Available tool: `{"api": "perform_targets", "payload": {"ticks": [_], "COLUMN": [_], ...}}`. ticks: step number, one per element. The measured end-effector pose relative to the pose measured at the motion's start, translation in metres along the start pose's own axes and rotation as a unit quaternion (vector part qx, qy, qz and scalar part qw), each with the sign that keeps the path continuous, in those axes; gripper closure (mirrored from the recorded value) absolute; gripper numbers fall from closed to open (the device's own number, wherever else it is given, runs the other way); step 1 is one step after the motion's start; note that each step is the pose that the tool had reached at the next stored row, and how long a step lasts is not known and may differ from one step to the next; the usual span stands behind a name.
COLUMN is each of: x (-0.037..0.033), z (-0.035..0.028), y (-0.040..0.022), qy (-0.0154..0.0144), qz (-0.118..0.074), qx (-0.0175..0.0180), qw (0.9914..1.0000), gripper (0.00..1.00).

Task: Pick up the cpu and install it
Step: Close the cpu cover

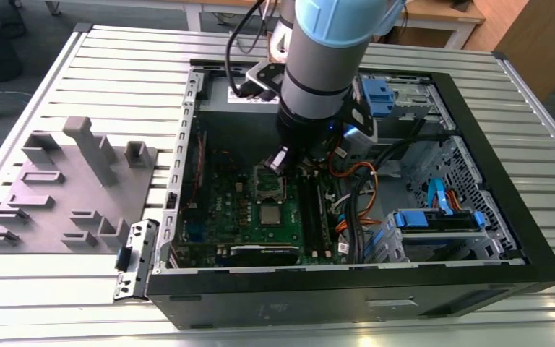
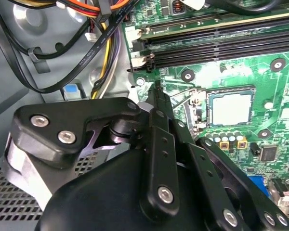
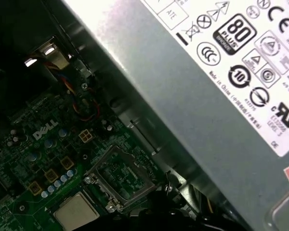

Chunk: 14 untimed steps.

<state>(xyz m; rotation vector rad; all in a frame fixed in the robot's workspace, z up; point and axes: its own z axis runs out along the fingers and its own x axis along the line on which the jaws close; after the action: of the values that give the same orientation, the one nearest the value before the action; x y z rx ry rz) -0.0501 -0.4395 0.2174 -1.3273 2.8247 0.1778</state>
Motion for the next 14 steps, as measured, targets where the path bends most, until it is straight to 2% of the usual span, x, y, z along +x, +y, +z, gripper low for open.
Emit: {"api": "perform_targets", "payload": {"ticks": [9,14], "x": [0.0062,0.0125], "z": [-0.0058,-0.0101], "y": [-0.0045,-0.0095], "qy": [0.0003,0.0008], "qz": [-0.005,-0.009], "qx": [-0.0001,-0.0004], "qw": [0.99999,0.99996], "gripper": [0.89,0.89]}}
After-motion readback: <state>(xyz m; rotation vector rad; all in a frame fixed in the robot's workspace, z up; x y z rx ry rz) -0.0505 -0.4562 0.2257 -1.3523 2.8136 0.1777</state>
